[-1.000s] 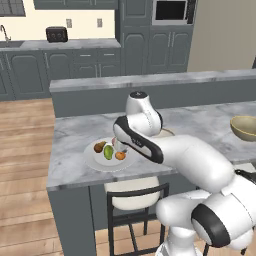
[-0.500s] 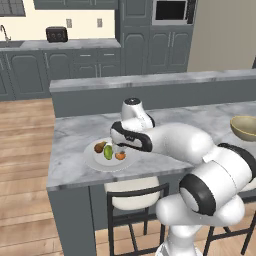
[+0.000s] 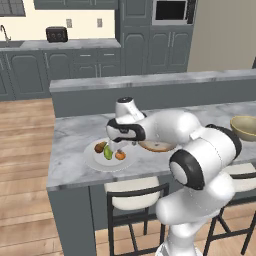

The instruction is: Take the fruits from the plate on the dining counter and place two fruits in each bowl.

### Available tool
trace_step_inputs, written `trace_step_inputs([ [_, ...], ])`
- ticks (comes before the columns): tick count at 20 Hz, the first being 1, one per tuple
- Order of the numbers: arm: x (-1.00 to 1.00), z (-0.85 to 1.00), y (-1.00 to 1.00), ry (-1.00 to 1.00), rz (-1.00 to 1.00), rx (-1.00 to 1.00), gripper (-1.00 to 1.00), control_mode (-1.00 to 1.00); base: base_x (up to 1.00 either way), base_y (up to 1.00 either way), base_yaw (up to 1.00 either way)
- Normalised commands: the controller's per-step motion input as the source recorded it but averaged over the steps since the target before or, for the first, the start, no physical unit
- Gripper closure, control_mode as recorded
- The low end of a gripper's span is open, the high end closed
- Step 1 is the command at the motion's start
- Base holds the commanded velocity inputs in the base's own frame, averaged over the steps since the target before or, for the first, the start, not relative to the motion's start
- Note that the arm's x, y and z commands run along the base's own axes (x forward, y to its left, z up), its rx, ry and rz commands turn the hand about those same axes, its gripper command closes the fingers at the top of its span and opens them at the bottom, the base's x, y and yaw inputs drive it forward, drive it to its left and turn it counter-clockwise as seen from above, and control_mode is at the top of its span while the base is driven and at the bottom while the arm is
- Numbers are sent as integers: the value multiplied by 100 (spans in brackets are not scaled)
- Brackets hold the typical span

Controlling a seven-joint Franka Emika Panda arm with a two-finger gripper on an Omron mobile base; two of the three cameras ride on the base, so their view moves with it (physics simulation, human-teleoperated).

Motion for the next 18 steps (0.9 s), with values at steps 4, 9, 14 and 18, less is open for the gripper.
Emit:
trace_step_inputs([
  [4,38,-29,7,9,0,1,-100,-100,0,0,0],
  [9,25,-31,10,5,0,0,-100,-100,0,0,0],
  [14,17,-36,1,5,0,1,-100,-100,0,0,0],
  [18,15,-33,0,1,4,1,-100,-100,0,0,0],
])
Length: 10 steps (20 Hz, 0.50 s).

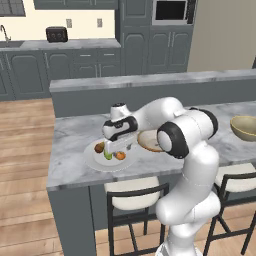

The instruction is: Take the fruits from the plate on the dining counter and place two fruits in each bowl.

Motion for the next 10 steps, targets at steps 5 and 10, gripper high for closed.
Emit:
trace_step_inputs([
  [5,24,-33,3,0,7,0,-100,-100,0,0,0],
  [10,4,-29,3,0,7,0,-100,-100,0,0,0],
])
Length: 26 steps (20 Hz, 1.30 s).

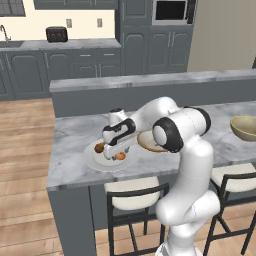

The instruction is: Take the fruits from the plate on the dining counter and place two fruits in each bowl.

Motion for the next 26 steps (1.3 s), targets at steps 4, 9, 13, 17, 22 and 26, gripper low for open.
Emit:
trace_step_inputs([
  [4,0,-21,0,0,4,0,-100,-100,0,0,0],
  [9,0,-10,0,0,2,0,100,-100,0,0,0],
  [13,0,12,-4,0,-1,0,100,-100,0,0,0],
  [17,0,90,-2,-7,-5,0,100,-100,0,0,0],
  [22,-1,72,-56,-6,-15,0,100,-100,0,0,0],
  [26,-2,59,-98,-8,-26,3,100,-100,0,0,0],
])
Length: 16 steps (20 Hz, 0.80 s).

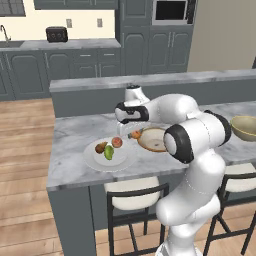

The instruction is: Take the fruits from the plate on the dining counter and place two fruits in each bowl.

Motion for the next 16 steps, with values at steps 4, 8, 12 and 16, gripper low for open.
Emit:
trace_step_inputs([
  [4,-6,23,-89,-3,-35,2,100,-100,0,0,0],
  [8,0,-6,-100,0,-36,8,100,-100,0,0,0],
  [12,13,-31,-78,1,-22,3,100,-100,0,0,0],
  [16,26,-49,-42,3,-11,0,100,-100,0,0,0],
])
